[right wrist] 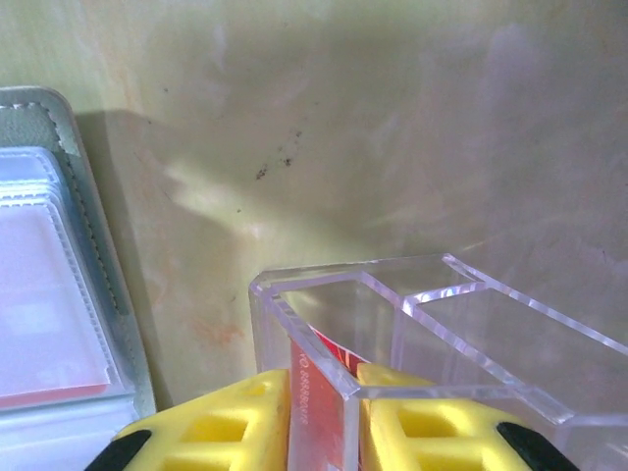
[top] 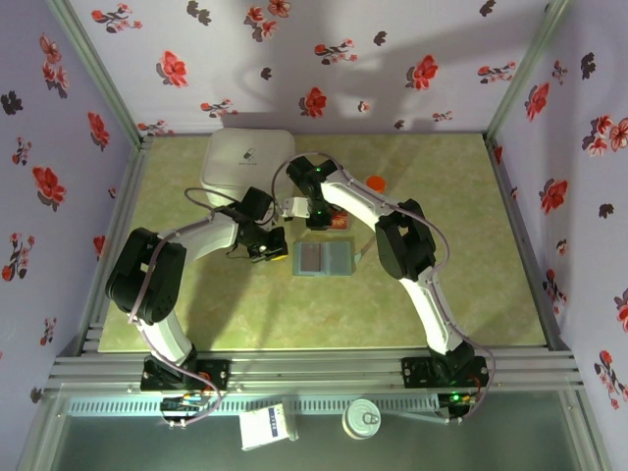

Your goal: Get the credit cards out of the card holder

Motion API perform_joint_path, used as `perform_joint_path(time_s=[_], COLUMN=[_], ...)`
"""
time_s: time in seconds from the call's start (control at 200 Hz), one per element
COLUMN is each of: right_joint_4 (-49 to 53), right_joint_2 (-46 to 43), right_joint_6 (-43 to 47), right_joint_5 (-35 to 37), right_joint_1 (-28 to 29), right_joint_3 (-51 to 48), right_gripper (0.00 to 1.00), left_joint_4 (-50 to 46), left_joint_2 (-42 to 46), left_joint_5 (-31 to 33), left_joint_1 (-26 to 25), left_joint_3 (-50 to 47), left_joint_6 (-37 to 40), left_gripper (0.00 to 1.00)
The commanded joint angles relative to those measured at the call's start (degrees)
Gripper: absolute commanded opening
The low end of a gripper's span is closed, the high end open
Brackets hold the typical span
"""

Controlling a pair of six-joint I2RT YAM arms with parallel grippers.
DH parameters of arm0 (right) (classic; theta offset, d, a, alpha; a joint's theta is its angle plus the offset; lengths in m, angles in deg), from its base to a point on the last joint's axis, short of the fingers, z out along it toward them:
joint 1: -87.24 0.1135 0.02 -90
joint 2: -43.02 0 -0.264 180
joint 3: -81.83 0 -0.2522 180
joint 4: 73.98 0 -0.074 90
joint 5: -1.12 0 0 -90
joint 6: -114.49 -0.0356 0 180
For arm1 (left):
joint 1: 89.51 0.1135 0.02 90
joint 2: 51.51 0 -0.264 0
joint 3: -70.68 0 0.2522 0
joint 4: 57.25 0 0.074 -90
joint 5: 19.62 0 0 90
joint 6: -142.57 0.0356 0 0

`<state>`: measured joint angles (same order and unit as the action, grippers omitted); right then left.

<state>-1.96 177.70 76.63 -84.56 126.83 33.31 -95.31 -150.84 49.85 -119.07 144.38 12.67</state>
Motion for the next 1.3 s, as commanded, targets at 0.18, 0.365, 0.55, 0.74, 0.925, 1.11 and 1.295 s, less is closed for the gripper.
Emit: perform_joint_path(time_s=[0.18,0.365,0.55,0.74,0.925,1.11,1.295], right_joint_4=[0.16,-0.93,-4.31,-14.12,-24.94,-33.66,-40.37], right_joint_2=[-5.38,-7.36,-10.32,-16.03,-22.07,-26.79,-29.8], right_joint_6=[-0.1,-0.76,-8.16,-27.99,-54.95,-78.92,-94.15], right_joint_5=[0.49,-1.26,-3.85,-5.54,-8.54,-12.53,-17.29], right_joint_1=[-0.83,-1.14,-2.39,-3.65,-3.65,-3.48,-3.22], right_joint_3=[-0.08,-2.09,-4.93,-13.34,-25.69,-38.2,-48.08], right_gripper=[0.3,0.31,0.31,0.3,0.28,0.26,0.24], left_joint_4=[-0.84,-0.62,-0.33,0.03,-0.01,0.47,0.4], left_joint_2=[0.63,0.63,0.67,-0.03,-1.66,-2.88,-4.37], left_joint_5=[-0.11,-0.38,-0.64,-1.77,-2.31,-2.32,-3.1], left_joint_1=[0.55,0.53,0.56,0.22,-1.45,-2.34,-3.04], left_joint_3=[0.61,0.53,0.52,1.47,3.53,3.95,4.22], left_joint_6=[-0.13,-0.15,-0.17,-0.03,0.27,0.2,0.71], left_gripper=[0.03,0.03,0.03,0.02,0.01,0.0,0.0])
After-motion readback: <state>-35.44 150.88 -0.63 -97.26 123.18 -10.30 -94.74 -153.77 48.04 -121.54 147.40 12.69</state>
